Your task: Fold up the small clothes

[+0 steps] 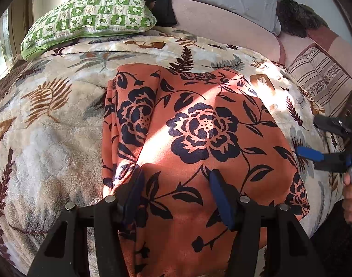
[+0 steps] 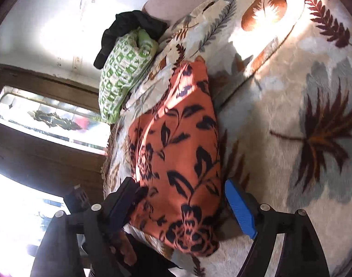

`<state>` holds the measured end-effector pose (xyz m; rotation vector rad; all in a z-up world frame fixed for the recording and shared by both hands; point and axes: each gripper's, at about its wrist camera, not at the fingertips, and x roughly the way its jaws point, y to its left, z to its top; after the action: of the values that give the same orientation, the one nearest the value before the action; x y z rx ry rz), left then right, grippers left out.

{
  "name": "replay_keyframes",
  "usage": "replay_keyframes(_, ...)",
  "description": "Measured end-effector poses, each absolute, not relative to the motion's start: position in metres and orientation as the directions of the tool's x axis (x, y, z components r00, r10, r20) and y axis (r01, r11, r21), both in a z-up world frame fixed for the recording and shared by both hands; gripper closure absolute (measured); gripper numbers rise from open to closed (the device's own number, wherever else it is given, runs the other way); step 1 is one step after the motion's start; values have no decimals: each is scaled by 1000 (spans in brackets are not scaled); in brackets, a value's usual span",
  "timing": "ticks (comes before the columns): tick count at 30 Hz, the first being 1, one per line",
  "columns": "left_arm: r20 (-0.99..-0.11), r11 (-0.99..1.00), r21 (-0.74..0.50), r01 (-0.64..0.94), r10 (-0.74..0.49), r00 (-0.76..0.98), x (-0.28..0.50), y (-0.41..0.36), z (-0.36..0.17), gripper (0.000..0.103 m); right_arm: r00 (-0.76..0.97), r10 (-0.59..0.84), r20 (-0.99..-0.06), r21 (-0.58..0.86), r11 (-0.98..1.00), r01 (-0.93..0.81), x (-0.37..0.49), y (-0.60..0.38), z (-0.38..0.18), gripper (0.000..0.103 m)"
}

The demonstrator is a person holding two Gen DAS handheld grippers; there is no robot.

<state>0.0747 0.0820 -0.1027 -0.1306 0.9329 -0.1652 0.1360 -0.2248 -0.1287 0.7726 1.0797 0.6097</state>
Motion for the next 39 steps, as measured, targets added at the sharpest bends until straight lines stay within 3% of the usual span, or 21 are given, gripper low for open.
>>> replay_keyframes(4,-784,979,-184,87,-200,587,74,82,-103,43,264,786,-558,816,578,4,193,-205,-162,27)
replay_keyframes(5,-784,978,-187,87,-202,587,74,83,-104,43,206,789,-579,805,593,-9,201,-192,-168,59)
replay_keyframes(6,-782,978,-191,88,-206,588,74,85,-104,43,204,747,-633,756,653,-44,201,-182,-164,66)
replay_keyframes(9,-776,974,-207,91,-220,591,74,87,-105,43,297,660,-690,639,748,-177,186,-168,-127,71)
replay_keyframes(11,-778,973,-208,95,-224,587,75,85,-104,43,334,591,-734,548,806,-222,181,-161,-126,71)
replay_keyframes(13,-780,977,-191,97,-211,589,72,83,-96,46,308,543,-781,500,840,-212,183,-156,-145,63)
replay_keyframes(14,-765,975,-198,98,-216,607,67,86,-86,49,310,589,-746,560,807,-187,185,-163,-146,54)
replay_keyframes(15,-742,973,-210,96,-223,633,60,90,-75,49,304,638,-707,619,767,-169,186,-170,-143,36)
replay_keyframes(17,-705,968,-233,95,-236,669,48,100,-60,49,348,668,-658,664,733,-149,190,-181,-133,25)
replay_keyframes(19,-731,963,-261,67,-243,638,47,112,-67,49,369,674,-640,672,724,-156,203,-185,-126,24)
replay_keyframes(22,-842,963,-265,-43,-209,497,57,128,-121,49,371,670,-643,692,715,-94,239,-184,-139,24)
replay_keyframes(23,-822,947,-318,-54,-247,513,55,135,-126,48,344,668,-660,689,721,-78,252,-180,-149,34)
replay_keyframes(24,-814,940,-336,-54,-261,519,54,138,-123,48,322,632,-705,648,758,-70,260,-170,-153,76)
replay_keyframes(27,-813,940,-336,-64,-255,523,50,138,-116,49,371,502,-781,475,864,-168,252,-148,-132,74)
replay_keyframes(29,-800,925,-372,-74,-279,530,42,141,-111,49,409,450,-794,410,893,-187,238,-150,-119,67)
replay_keyframes(30,-788,915,-395,-76,-296,540,36,144,-107,49,425,425,-799,387,905,-178,230,-154,-113,47)
replay_keyframes(32,-756,898,-435,-67,-324,569,21,147,-98,49,506,385,-771,353,921,-163,208,-166,-96,22)
replay_keyframes(34,-731,883,-464,-64,-342,591,12,150,-92,49,547,406,-732,365,912,-190,182,-172,-78,22)
replay_keyframes(36,-764,888,-451,-86,-335,551,13,148,-104,54,530,502,-684,447,862,-240,159,-170,-64,22)
replay_keyframes(37,-793,888,-448,-106,-339,506,18,149,-118,80,509,550,-662,485,832,-269,148,-164,-60,22)
replay_keyframes(39,-777,836,-524,-161,-393,491,22,161,-137,80,430,629,-648,539,777,-325,136,-138,-65,22)
